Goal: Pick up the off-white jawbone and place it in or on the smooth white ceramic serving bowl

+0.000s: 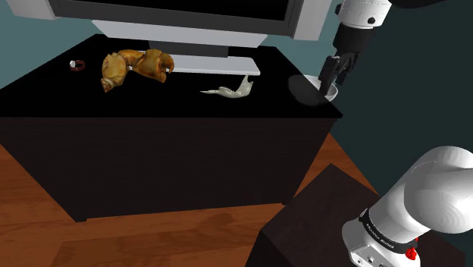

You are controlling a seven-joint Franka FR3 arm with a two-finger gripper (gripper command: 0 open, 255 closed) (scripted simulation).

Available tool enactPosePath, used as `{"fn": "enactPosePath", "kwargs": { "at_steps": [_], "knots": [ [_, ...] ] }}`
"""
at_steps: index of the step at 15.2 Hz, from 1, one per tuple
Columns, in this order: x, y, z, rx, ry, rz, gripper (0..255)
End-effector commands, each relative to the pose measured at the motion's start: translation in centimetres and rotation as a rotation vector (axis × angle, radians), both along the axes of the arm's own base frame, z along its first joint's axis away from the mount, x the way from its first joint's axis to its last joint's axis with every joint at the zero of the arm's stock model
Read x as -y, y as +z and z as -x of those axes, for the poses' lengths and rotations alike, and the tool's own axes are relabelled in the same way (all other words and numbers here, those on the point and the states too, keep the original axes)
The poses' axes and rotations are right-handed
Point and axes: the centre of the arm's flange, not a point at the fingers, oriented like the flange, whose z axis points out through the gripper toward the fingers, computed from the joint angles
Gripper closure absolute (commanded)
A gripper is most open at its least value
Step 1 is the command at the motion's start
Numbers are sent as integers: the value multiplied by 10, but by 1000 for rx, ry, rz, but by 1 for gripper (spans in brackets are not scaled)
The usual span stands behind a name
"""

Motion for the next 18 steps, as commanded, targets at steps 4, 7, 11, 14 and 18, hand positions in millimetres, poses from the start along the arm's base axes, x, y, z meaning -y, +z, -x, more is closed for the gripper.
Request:
{"fn": "enactPosePath", "kwargs": {
  "at_steps": [4,7,11,14,18],
  "knots": [
    [8,-12,-34,15,108,-18,0],
    [11,-23,-68,30,216,-36,0],
    [10,-38,-115,49,361,-60,0],
    [5,-48,-149,64,469,-78,0],
    [-9,-61,-194,84,613,-102,0]
  ]
}}
